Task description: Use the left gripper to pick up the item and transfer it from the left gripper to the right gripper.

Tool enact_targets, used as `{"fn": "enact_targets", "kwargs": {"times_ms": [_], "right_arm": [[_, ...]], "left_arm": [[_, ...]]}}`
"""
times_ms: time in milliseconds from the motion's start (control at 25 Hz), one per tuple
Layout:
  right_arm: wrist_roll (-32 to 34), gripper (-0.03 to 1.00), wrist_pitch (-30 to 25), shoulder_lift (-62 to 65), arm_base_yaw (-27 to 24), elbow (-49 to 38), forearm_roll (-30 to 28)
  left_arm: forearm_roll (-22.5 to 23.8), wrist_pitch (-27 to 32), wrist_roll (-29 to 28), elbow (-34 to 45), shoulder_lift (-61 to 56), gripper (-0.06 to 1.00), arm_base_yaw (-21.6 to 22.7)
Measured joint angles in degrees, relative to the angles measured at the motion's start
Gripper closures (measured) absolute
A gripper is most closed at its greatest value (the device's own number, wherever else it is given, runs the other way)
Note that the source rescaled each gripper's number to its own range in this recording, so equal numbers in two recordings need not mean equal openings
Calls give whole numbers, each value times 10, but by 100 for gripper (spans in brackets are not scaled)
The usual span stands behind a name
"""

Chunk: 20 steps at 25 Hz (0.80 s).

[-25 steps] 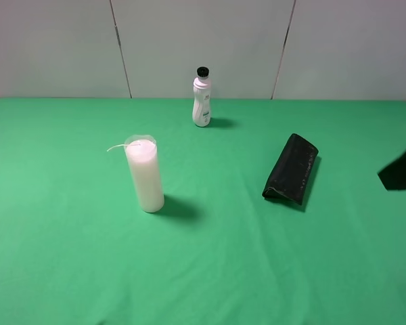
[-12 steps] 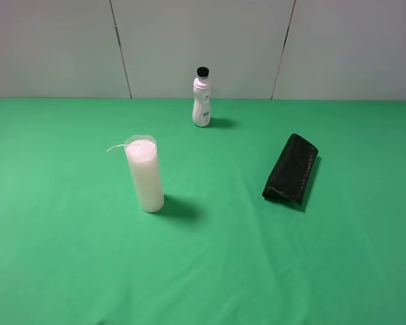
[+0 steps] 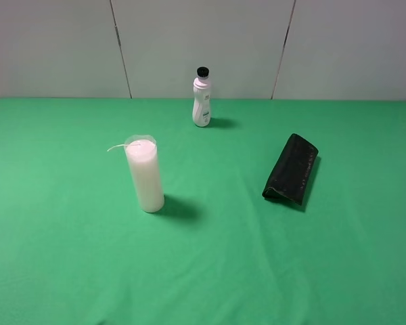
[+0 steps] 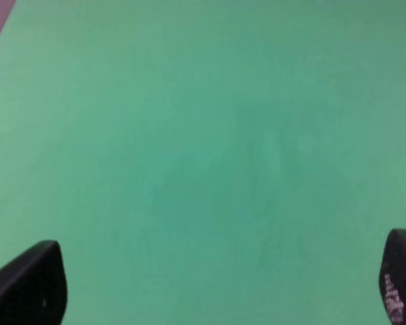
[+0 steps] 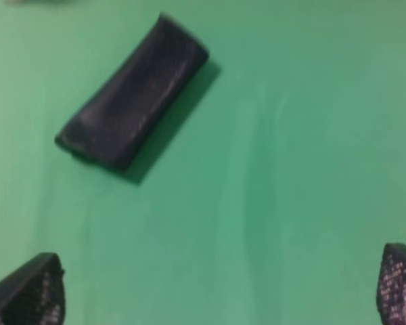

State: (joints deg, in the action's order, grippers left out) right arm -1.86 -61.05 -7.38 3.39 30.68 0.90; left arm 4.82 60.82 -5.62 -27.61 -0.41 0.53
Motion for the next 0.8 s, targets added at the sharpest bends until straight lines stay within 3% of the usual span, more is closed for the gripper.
{"fn": "enact_targets", "kwargs": {"times_ms": [360,800], "right_arm": [[0,-3,18,75,-47,-21,-2],[0,-3,27,75,-50,-22,-2]], "left_arm": [[-1,0,0,0,0,10,0],[-1,0,0,0,0,10,0]]}}
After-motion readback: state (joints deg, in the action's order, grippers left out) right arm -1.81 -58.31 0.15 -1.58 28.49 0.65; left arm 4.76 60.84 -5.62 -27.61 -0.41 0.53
